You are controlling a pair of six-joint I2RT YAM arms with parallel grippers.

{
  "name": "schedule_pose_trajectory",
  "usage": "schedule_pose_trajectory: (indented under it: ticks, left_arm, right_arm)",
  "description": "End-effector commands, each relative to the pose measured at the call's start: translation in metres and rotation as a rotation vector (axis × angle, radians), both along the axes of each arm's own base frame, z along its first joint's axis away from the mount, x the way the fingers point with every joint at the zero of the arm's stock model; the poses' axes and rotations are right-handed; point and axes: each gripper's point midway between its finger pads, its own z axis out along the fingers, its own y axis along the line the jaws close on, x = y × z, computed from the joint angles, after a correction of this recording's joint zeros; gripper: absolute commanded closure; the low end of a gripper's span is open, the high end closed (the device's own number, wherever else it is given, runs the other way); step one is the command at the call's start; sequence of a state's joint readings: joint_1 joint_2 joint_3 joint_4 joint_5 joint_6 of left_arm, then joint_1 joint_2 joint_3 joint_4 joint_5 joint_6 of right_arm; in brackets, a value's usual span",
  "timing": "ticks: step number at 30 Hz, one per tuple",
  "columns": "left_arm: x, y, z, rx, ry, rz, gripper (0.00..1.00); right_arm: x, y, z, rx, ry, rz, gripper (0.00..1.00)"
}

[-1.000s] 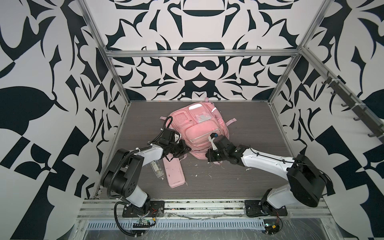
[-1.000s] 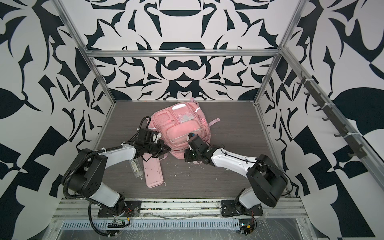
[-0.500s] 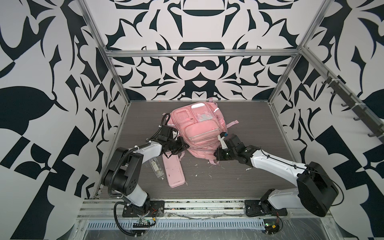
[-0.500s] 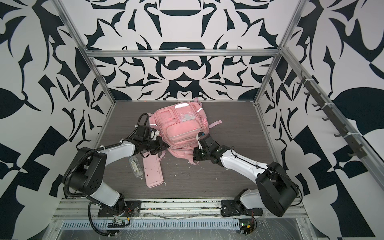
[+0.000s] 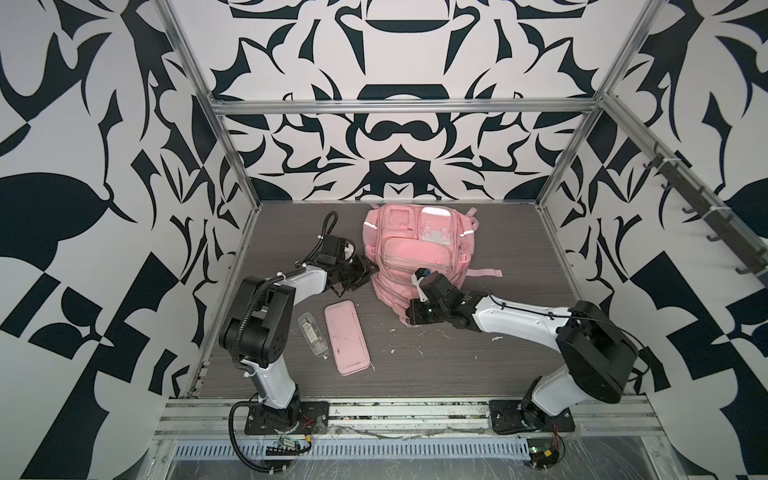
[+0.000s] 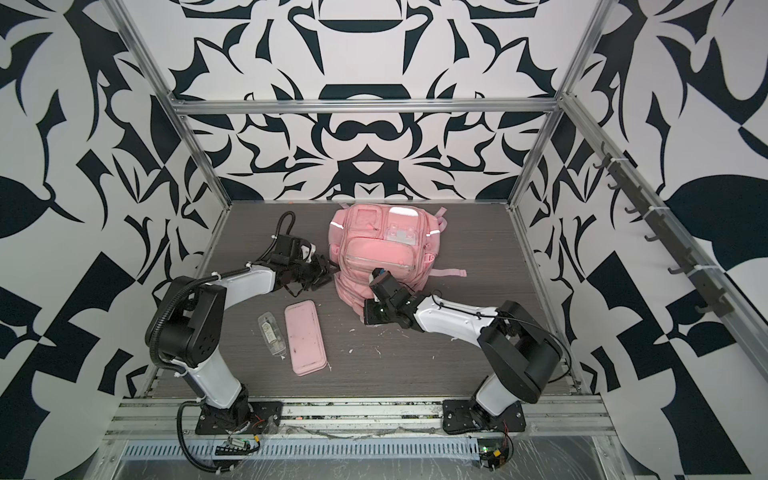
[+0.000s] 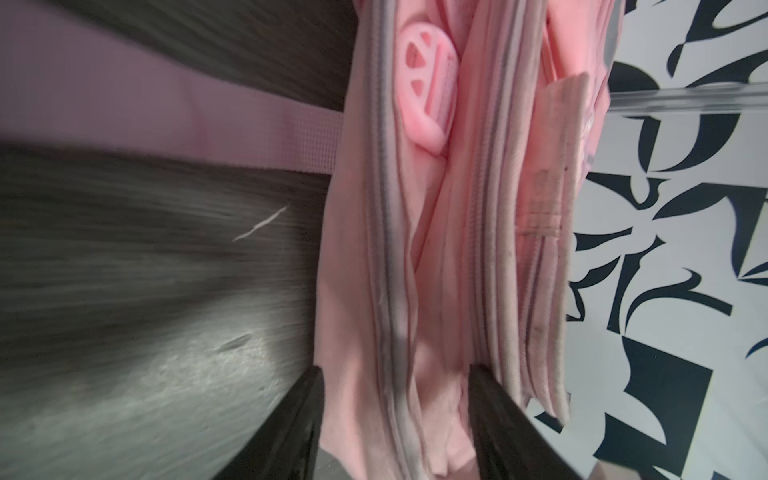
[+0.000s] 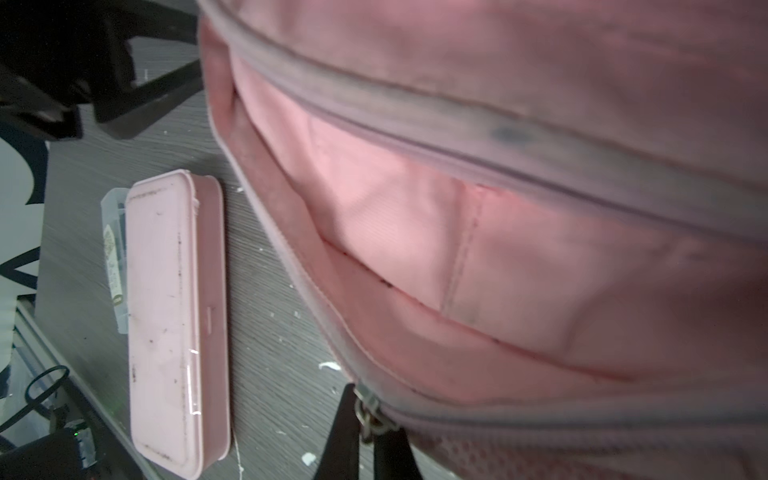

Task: Pack the student bag

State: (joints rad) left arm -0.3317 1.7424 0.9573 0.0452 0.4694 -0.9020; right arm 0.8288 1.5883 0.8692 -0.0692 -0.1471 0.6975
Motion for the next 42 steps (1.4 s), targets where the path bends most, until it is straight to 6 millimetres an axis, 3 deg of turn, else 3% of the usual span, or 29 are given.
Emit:
schedule_pose_trajectory:
  ticks: [1,8,12,19,23,33,36,42]
  left_arm:
    - [-0.006,-0.002,0.017,-0.037,-0.051,0.001,0.4]
    - [-0.048,0.011,0.008,-0.028,-0.022,0.023,0.4]
    - [-0.064,0.004,0.007,-0.024,-0.019,0.004,0.4]
    - [-0.069,-0.015,0.007,-0.023,-0.022,-0.041,0.42]
    - [-0.067,-0.02,-0.002,-0.018,-0.009,-0.051,0.48]
    - [-0.058,-0.021,-0.002,-0.002,-0.024,-0.06,0.85]
    - [-0.055,-0.016,-0.001,0.005,-0.03,-0.052,0.92]
    - [-0.048,0.004,0.003,0.011,-0.038,-0.019,0.96]
  right_arm:
    - [0.0,0.033,0.023,0.086,-0.019,0.051,1.0]
    - [0.0,0.052,0.017,0.099,-0.004,0.095,1.0]
    - [-0.001,0.064,0.016,0.11,0.001,0.115,1.0]
    - [-0.005,0.078,0.018,0.118,0.0,0.143,1.0]
    - [-0.008,0.081,0.02,0.12,-0.001,0.15,1.0]
    - [-0.013,0.065,0.033,0.083,-0.043,0.154,1.0]
    - [-0.016,0.054,0.035,0.056,-0.051,0.149,1.0]
    - [-0.018,0.022,0.032,0.026,-0.044,0.108,1.0]
